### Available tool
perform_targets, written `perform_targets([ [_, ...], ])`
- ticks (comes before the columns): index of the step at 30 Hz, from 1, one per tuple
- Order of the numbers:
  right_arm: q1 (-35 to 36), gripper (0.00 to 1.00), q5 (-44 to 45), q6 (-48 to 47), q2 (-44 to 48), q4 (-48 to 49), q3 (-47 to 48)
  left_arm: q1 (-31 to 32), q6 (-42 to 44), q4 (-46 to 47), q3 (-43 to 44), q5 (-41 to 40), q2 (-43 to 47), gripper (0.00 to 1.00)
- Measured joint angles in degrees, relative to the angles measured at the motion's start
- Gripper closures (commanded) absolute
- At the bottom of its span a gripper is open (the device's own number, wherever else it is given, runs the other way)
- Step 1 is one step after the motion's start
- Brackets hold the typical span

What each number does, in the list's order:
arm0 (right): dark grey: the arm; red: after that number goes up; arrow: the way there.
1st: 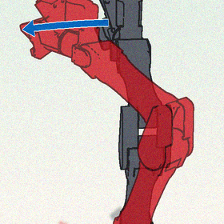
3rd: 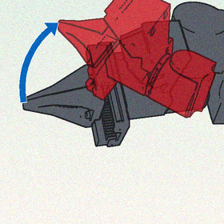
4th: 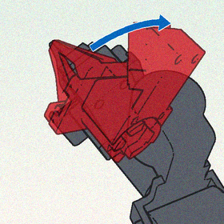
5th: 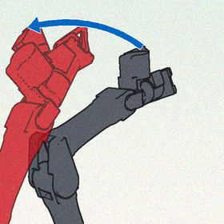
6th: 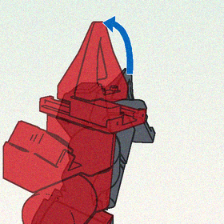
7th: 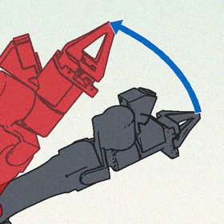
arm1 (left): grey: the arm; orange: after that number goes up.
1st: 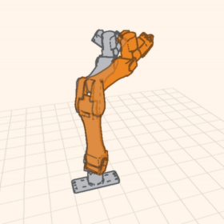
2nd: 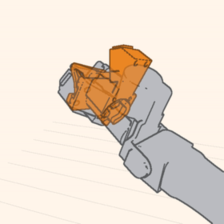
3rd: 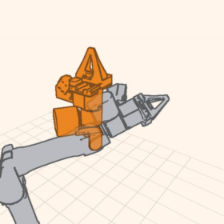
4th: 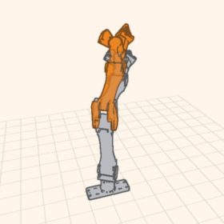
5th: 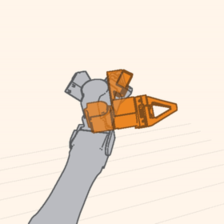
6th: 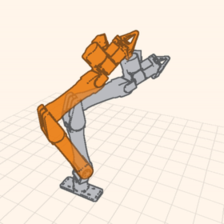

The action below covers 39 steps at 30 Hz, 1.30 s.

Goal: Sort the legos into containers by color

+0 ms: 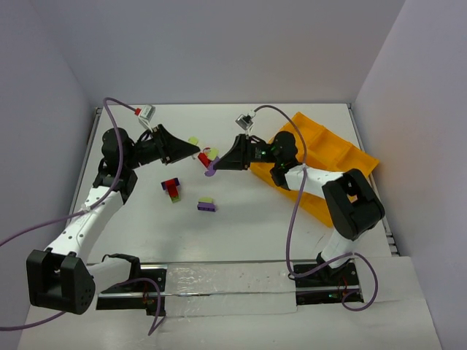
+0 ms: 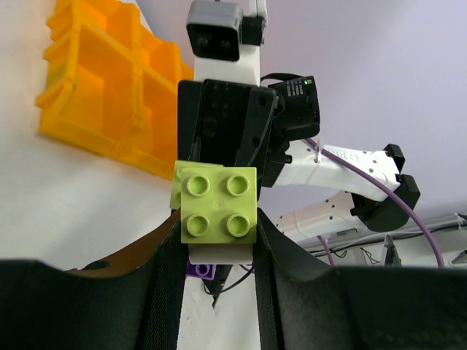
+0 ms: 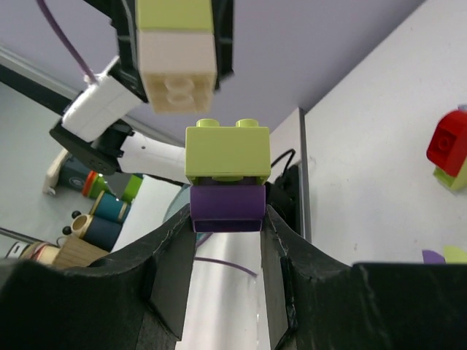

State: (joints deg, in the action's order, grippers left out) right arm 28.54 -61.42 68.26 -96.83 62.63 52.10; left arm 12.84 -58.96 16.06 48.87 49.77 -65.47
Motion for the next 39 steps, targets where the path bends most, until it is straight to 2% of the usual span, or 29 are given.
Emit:
perform_targets([
  [7, -0.46, 1.00, 0.22, -8.46, 2.73, -11.40, -0.56, -0.99, 2.76, -3.94, 2.98, -1.58, 0.00, 1.00],
  [14, -0.73, 1.00, 5.14, -24.31, 7.32, -35.01, 2.30, -3.10, 6.69, -10.82, 4.37, -4.60, -0.10, 1.00],
  [19, -0.83, 1.00, 16.97, -37.46, 12.32, -55.39, 5.96, -3.40, 13.11, -22.17, 8.05, -16.96, -4.77, 1.00],
  [24, -1.16, 1.00, 28.63, -44.28, 18.70, -67.75, 6.23, -0.59, 16.11, -31.61, 8.59, -32.60, -11.59, 1.00],
  [28, -1.44, 1.00, 36.20, -46.38, 21.81, -73.16, 6.20, 5.56, 16.61, -36.16, 10.91, -43.59, -18.47, 1.00],
  [32, -1.49, 1.00, 41.70, -47.19, 24.64, -76.39, 5.52, 9.44, 16.59, -37.59, 12.38, -50.63, -23.92, 1.00],
  [39, -1.58, 1.00, 46.80, -48.36, 29.95, -79.93, 5.48, 13.38, 16.13, -40.42, 14.87, -59.89, -28.51, 1.00],
])
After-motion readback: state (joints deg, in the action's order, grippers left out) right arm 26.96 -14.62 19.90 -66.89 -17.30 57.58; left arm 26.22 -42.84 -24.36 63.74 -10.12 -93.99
